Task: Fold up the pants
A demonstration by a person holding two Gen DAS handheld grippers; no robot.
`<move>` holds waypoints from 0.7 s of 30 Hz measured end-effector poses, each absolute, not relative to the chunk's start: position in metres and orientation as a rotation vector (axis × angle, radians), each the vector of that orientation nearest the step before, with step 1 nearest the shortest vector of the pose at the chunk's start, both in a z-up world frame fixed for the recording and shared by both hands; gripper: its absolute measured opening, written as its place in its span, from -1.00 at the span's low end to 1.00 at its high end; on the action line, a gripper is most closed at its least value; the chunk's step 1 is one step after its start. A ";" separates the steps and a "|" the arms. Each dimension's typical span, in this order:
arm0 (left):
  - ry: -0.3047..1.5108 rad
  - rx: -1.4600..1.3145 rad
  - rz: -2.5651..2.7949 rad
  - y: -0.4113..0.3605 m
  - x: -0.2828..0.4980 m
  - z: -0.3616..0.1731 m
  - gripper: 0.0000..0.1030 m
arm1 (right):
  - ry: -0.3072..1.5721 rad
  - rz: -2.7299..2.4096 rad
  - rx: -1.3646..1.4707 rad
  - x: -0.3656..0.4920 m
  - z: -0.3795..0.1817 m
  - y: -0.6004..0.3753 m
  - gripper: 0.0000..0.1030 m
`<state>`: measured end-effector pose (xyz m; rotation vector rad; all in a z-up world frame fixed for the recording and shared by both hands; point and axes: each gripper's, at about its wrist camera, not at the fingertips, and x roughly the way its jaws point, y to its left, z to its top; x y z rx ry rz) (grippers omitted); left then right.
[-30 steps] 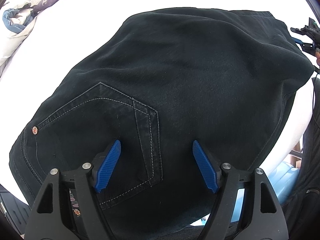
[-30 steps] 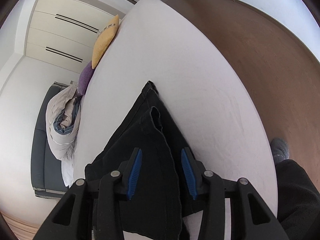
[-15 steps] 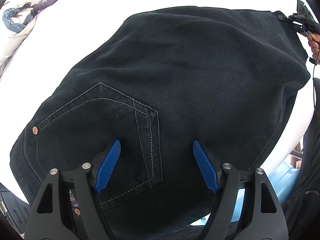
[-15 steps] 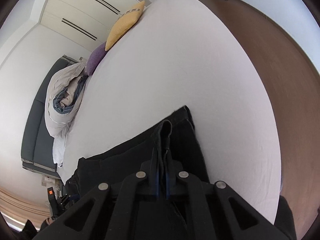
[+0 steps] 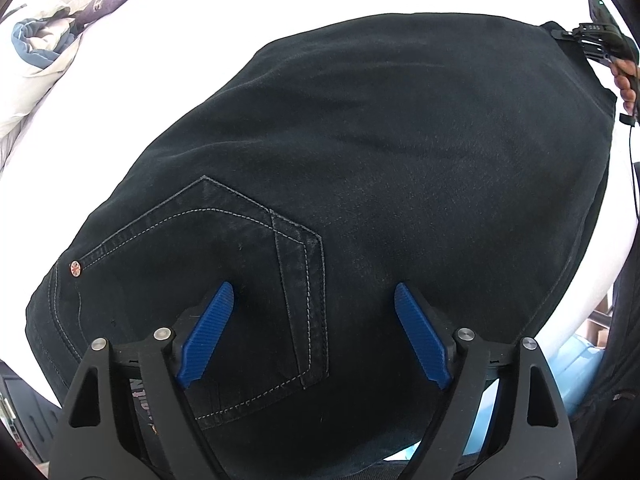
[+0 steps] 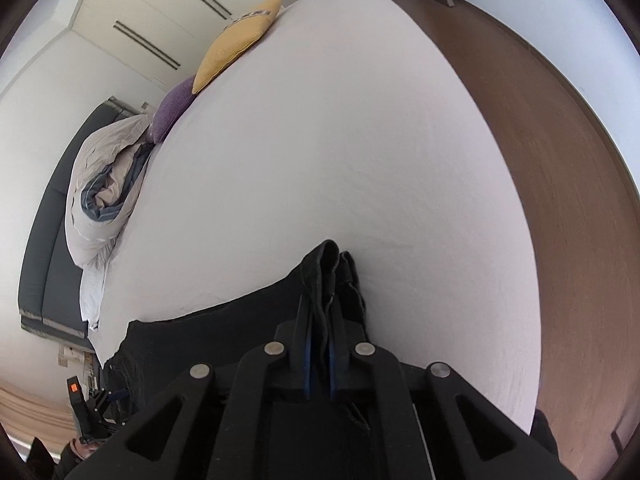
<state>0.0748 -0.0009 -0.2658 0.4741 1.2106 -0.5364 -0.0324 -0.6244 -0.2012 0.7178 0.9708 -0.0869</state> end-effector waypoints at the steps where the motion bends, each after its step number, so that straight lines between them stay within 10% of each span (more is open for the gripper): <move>1: 1.204 0.474 -0.532 -0.001 0.074 -0.265 0.62 | 0.965 -0.180 0.680 -0.039 -0.192 -0.628 -0.58; 3: 1.188 0.486 -0.519 -0.001 0.067 -0.261 0.62 | 0.942 -0.362 0.589 -0.056 -0.173 -0.633 -0.06; 8: 1.108 0.463 -0.517 -0.019 0.054 -0.235 0.62 | 0.781 0.015 0.719 -0.073 -0.126 -0.568 -0.06; 14: 1.047 0.297 -0.607 -0.072 0.065 -0.215 0.62 | 1.044 0.303 0.725 -0.051 -0.200 -0.463 -0.06; 17: 1.099 0.325 -0.644 -0.095 0.067 -0.234 0.62 | 1.108 0.186 0.790 -0.065 -0.241 -0.494 -1.00; 21: 1.137 0.384 -0.663 -0.088 0.041 -0.265 0.62 | 1.025 0.023 0.798 -0.101 -0.227 -0.564 -1.00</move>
